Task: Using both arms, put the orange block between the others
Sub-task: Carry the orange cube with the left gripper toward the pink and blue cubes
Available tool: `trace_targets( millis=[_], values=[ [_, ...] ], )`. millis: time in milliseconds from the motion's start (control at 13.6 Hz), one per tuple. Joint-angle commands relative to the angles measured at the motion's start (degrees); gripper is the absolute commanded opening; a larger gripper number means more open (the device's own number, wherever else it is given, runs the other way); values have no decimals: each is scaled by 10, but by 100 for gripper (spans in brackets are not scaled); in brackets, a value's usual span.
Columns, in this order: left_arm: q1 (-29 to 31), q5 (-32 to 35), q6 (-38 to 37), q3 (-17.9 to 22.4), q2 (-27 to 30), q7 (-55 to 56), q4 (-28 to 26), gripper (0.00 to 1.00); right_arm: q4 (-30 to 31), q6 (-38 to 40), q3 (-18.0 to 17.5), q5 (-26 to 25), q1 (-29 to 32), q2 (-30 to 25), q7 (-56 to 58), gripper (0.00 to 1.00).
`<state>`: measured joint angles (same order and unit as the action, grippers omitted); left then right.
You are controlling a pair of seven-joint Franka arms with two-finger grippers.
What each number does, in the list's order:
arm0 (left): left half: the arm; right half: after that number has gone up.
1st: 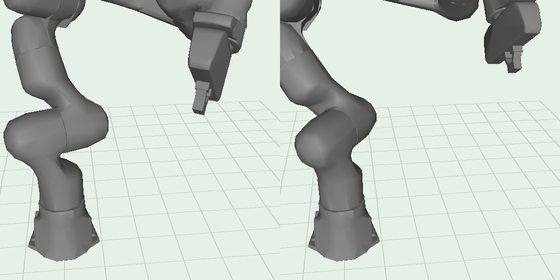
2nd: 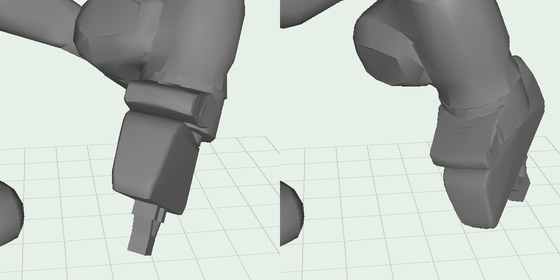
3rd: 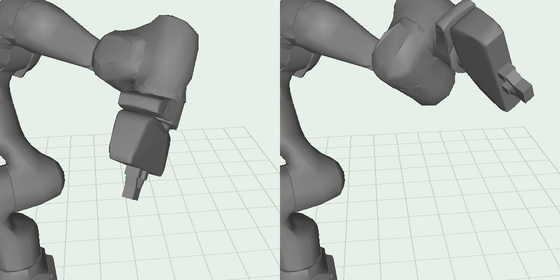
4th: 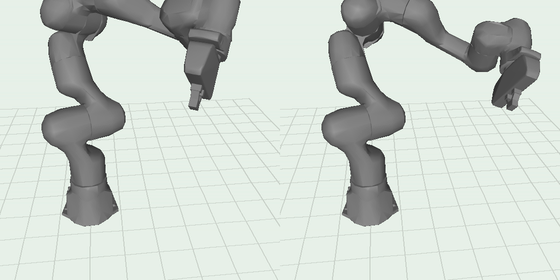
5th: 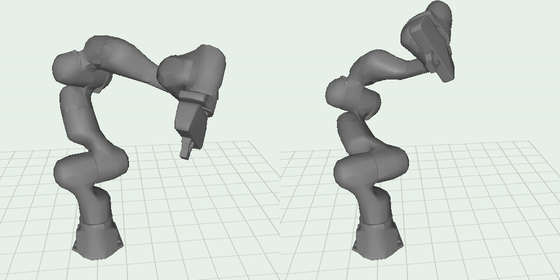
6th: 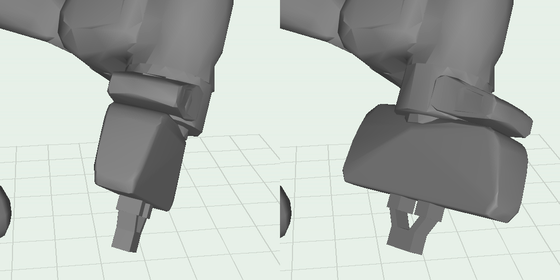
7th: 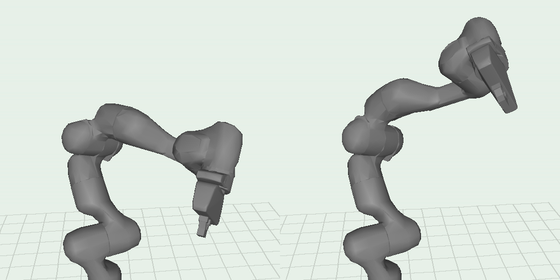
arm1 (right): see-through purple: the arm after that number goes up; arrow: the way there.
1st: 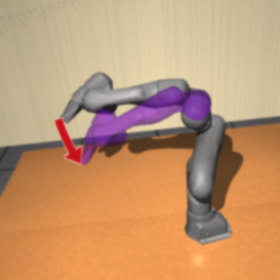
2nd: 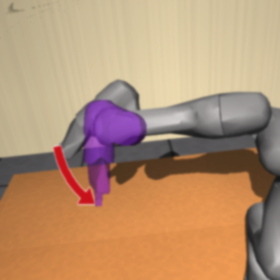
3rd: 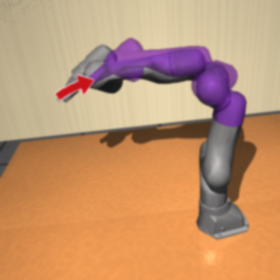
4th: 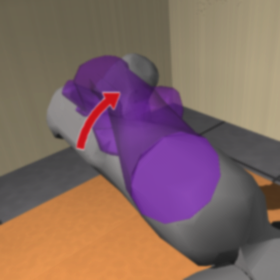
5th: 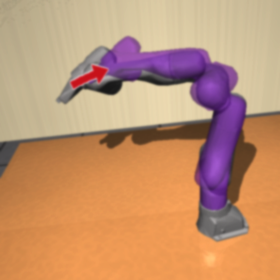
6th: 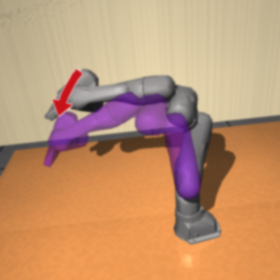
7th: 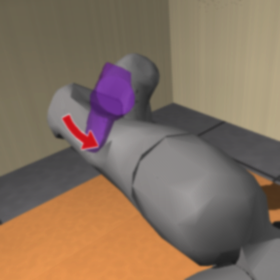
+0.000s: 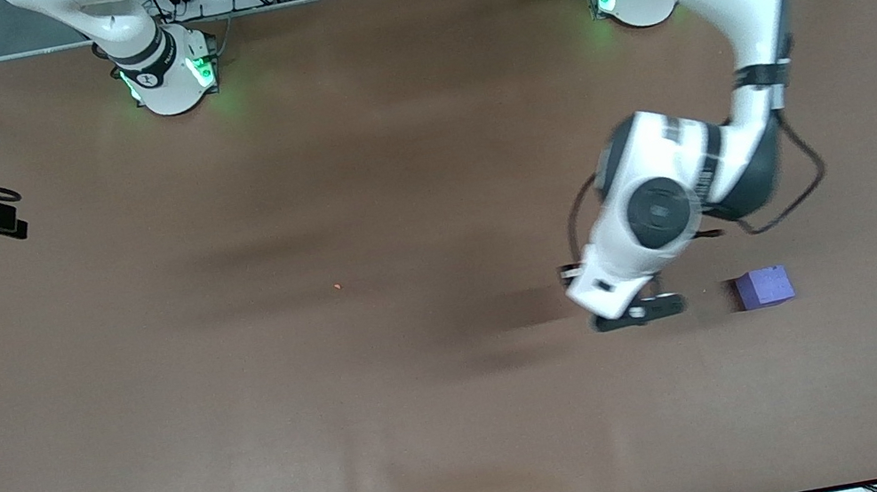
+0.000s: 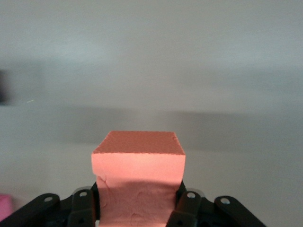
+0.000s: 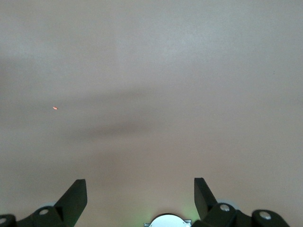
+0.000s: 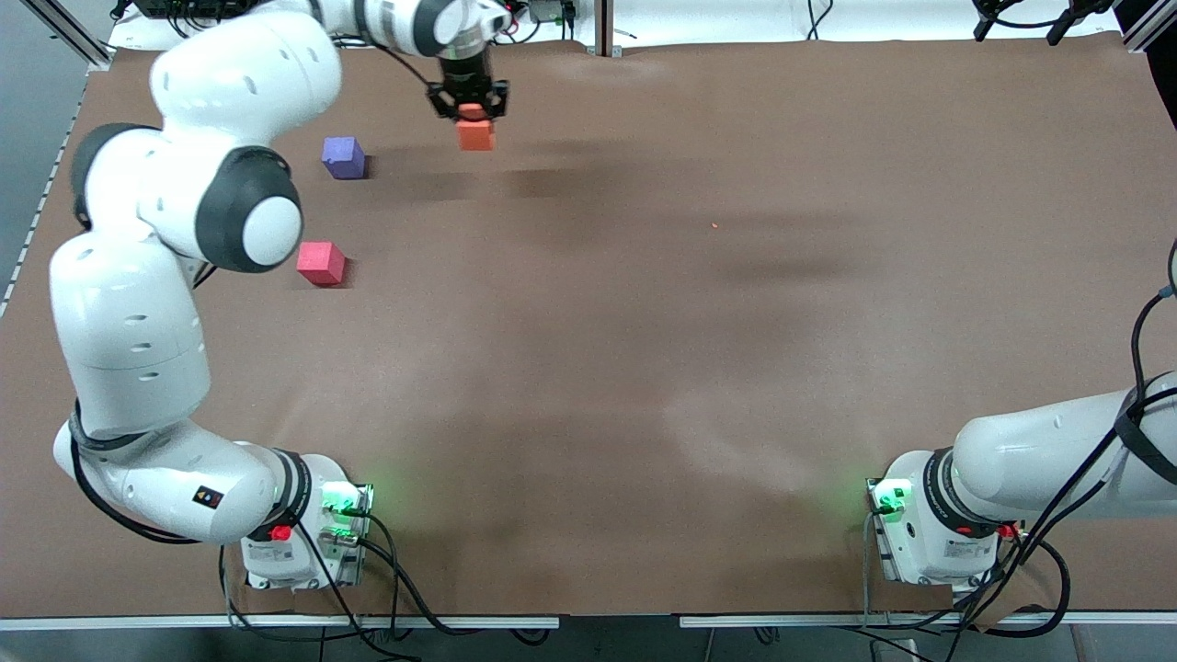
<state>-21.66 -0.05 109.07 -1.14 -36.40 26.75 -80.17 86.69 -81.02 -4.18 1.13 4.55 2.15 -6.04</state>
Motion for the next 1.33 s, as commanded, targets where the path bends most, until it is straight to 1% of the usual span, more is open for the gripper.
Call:
trace_targets(
  millis=[0,221,295,442,516,590,737,885,1106,1253],
  values=[
    [29,15,18,-6,43,-4,-95,0,1,-2,9,5,-7,-10,7,100],
    [61,22,66,-6,55,-6,-162,0,1,-7,10,3,2,-8,35,100],
    [67,22,95,-6,69,-7,-198,0,1,-12,10,6,6,-7,39,100],
    [99,22,158,-7,103,-26,-278,0,-9,-12,9,7,3,-5,32,100],
    [108,22,182,-7,118,-42,-310,0,-20,-11,8,5,1,-4,32,100],
    [122,22,192,-7,124,-63,-328,0,-24,-12,8,3,0,-2,32,100],
    [170,22,194,-9,128,-125,-336,0,-25,-12,8,7,3,-1,33,100],
    [194,22,211,-13,128,-168,-349,0,-24,-12,8,5,1,-1,33,100],
    [199,21,244,-13,114,-187,-352,0,-24,-8,8,5,2,-1,33,100],
    [202,21,250,-12,115,-200,-357,0,-24,-8,8,5,2,0,33,100]
  ],
)
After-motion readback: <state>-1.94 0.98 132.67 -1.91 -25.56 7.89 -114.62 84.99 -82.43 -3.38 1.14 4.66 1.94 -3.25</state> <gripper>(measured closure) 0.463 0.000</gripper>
